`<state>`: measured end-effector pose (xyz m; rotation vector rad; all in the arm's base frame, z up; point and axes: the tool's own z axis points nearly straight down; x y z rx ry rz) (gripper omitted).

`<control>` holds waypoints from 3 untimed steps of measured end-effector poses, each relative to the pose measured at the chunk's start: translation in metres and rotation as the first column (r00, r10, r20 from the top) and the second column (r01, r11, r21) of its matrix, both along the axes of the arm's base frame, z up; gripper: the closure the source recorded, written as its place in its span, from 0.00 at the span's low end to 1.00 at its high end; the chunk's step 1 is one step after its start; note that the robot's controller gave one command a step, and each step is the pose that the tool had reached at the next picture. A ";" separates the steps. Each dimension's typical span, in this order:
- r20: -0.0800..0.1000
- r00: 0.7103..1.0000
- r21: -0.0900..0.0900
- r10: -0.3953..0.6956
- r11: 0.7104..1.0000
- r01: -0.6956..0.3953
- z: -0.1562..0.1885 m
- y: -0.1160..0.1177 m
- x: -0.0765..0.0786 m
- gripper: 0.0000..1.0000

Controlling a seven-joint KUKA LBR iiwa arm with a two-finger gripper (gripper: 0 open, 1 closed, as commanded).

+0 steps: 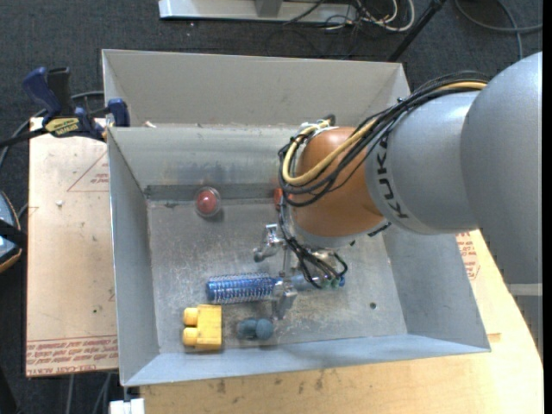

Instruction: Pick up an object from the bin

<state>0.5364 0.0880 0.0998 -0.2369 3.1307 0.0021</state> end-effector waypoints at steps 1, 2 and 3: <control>-0.002 0.999 0.001 -0.050 0.999 0.050 -0.028 0.001 0.018 0.00; -0.002 0.999 0.000 -0.048 0.999 0.048 -0.026 0.002 0.019 0.00; 0.007 0.999 0.003 -0.049 0.999 0.049 -0.022 0.003 0.022 1.00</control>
Offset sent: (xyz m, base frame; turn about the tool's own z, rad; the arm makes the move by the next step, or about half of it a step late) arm 0.0167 -0.0003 -0.0298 0.0517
